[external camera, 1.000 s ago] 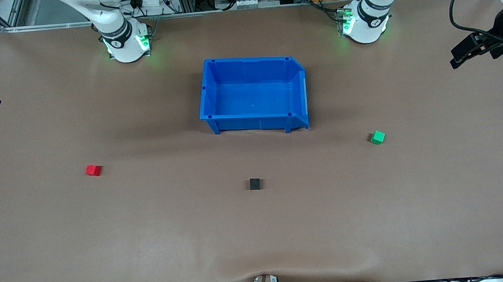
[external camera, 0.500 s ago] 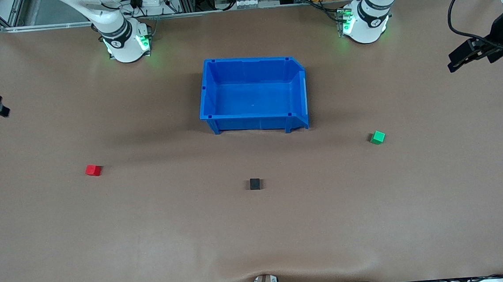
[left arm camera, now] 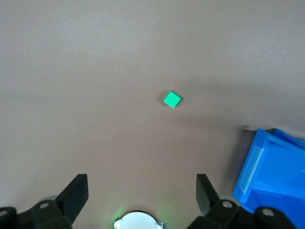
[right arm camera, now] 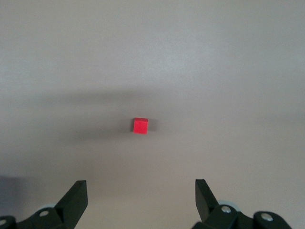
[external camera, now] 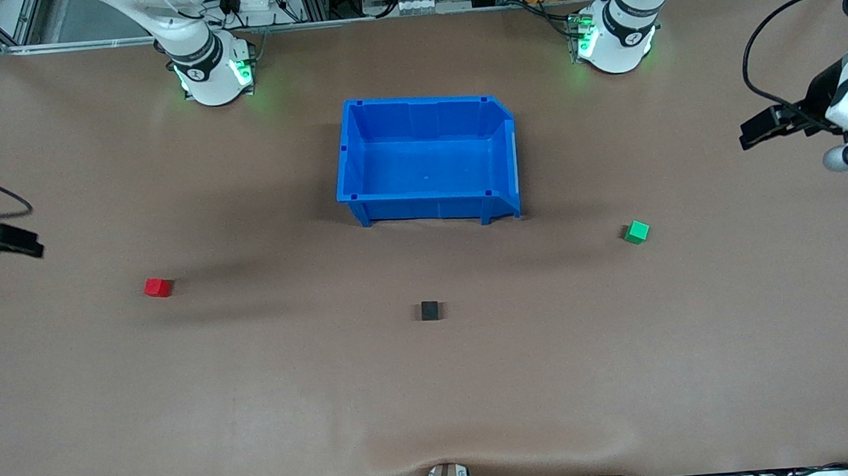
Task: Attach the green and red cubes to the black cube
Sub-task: 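Lower the right gripper onto red cube while the left gripper lowers onto green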
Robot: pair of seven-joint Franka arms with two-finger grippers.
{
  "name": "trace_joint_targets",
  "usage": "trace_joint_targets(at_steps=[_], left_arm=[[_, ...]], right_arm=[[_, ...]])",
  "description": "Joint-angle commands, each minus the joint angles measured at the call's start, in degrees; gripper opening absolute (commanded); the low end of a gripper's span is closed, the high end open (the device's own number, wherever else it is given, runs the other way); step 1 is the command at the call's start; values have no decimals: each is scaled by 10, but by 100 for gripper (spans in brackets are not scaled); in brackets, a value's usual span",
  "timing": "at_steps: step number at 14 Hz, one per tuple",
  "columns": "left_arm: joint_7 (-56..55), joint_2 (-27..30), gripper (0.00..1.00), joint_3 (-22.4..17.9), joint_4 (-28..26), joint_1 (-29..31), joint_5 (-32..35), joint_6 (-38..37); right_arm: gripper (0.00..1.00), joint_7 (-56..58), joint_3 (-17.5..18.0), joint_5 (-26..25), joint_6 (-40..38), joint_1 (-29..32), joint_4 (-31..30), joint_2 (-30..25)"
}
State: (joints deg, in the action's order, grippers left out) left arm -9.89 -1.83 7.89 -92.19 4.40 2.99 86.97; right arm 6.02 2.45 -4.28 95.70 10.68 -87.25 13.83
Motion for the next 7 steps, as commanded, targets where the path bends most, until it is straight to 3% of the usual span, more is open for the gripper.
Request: trace_joint_targets(at_steps=[1,7], left_arm=[[14,-26,100,2,3,5,-8,17],[13,-71,100,2,-18,1,-8,52]], right_arm=[[100,4,3,-13,-3,26,27,57],[100,-11,3,-8,25,36,48,191]])
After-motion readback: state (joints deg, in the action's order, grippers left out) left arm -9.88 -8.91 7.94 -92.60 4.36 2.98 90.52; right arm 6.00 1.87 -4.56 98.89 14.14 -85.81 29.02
